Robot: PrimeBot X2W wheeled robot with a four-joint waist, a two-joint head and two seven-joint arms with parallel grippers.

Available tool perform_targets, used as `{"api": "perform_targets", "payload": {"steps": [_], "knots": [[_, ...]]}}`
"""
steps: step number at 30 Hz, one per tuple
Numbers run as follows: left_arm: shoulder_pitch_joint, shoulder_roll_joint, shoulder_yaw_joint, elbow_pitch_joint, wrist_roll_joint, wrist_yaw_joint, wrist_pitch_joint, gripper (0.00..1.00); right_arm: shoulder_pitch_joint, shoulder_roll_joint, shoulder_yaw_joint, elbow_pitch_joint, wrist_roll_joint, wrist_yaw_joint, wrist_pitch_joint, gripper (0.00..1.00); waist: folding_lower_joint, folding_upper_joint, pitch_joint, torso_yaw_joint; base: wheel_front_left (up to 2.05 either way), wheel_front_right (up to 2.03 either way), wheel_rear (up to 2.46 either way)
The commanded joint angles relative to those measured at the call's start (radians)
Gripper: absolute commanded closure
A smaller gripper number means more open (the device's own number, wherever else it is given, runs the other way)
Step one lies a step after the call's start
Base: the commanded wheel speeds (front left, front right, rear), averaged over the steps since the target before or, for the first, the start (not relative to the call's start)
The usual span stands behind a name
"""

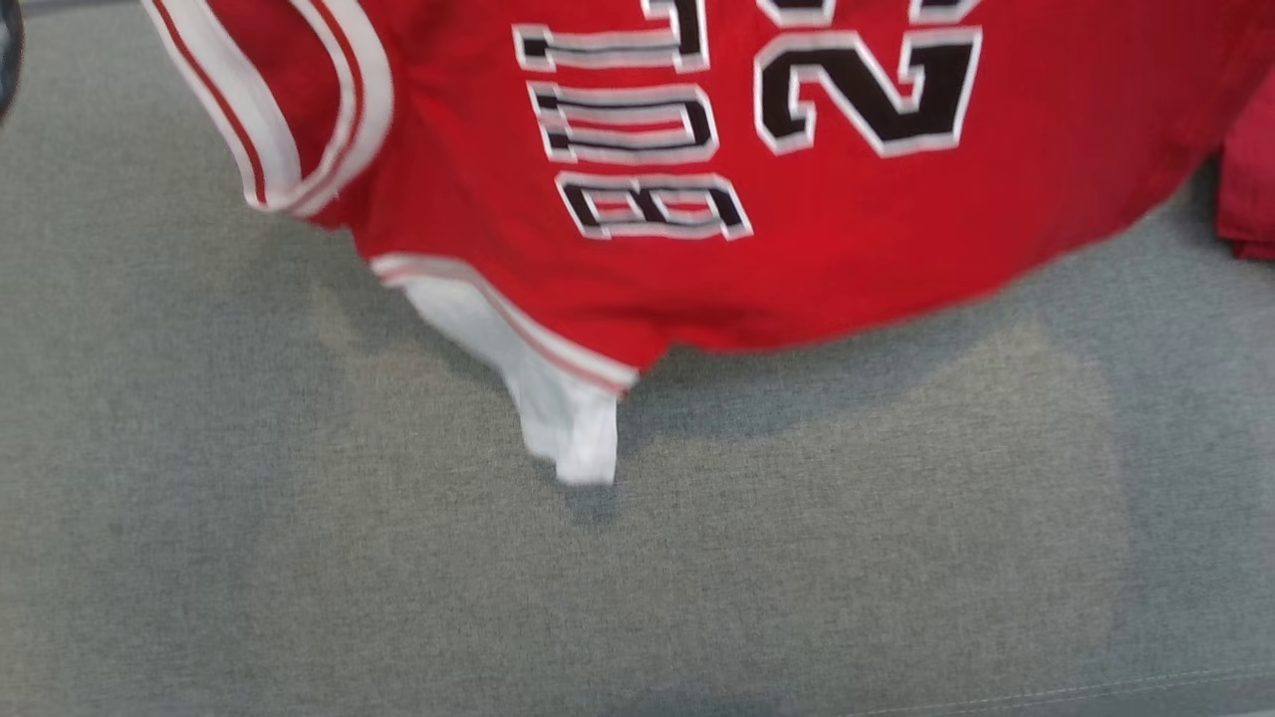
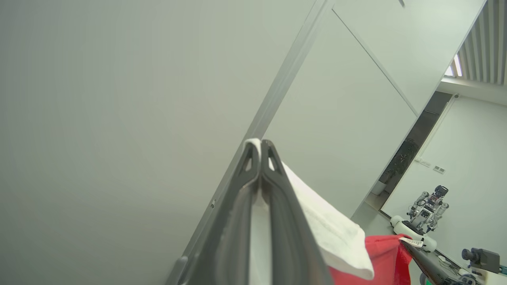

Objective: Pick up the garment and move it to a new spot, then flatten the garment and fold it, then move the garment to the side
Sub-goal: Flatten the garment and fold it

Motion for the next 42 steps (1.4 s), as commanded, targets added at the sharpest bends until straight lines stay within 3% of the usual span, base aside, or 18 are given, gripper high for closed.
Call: {"api": "perform_targets", "payload": {"steps": [1,4,7,13,18,23,32,42], "knots": [[-0.041,-0.022,-0.008,0.042,0.008,-0.014,-0.013,1.00,-0.059,0.040,0.005,0.034,-0.036,0.000,-0.011,1.00,-0.0001,-0.0001,0.184,0.045,0.00,0.00,0.00],[-0.178,-0.075,-0.050,0.235,0.077,-0.079,-0.072,1.00,-0.247,0.191,-0.001,0.202,-0.161,0.000,-0.059,1.00,-0.0001,-0.0001,0.236,0.052,0.00,0.00,0.00],[-0.293,-0.108,-0.081,0.374,0.144,-0.146,-0.144,1.00,-0.392,0.281,-0.012,0.313,-0.271,0.000,-0.119,1.00,-0.0001,-0.0001,0.279,0.062,0.00,0.00,0.00],[-0.413,-0.167,-0.062,0.568,0.235,-0.276,-0.418,1.00,-0.525,0.337,-0.061,0.459,-0.436,0.000,-0.303,1.00,-0.0001,-0.0001,0.306,0.076,0.00,0.00,0.00],[-0.337,-0.185,-0.106,0.683,0.234,-0.359,-0.466,1.00,-0.467,0.343,-0.057,0.533,-0.462,0.000,-0.346,1.00,-0.0001,-0.0001,0.290,0.081,0.00,0.00,0.00],[-0.153,-0.196,-0.177,0.704,0.201,-0.377,-0.482,1.00,-0.299,0.325,-0.014,0.548,-0.389,0.000,-0.337,1.00,-0.0001,-0.0001,0.267,0.084,0.00,0.00,0.00],[0.239,-0.162,-0.257,0.563,0.064,-0.378,-0.540,1.00,0.053,0.294,0.057,0.534,-0.274,0.000,-0.394,1.00,-0.0001,-0.0001,0.189,0.076,0.00,0.00,0.00],[0.729,-0.049,-0.305,0.282,-0.011,-0.378,-0.578,1.00,0.428,0.145,0.125,0.358,-0.136,0.000,-0.474,1.00,-0.0001,-0.0001,0.025,0.105,0.00,0.00,0.00]]}}
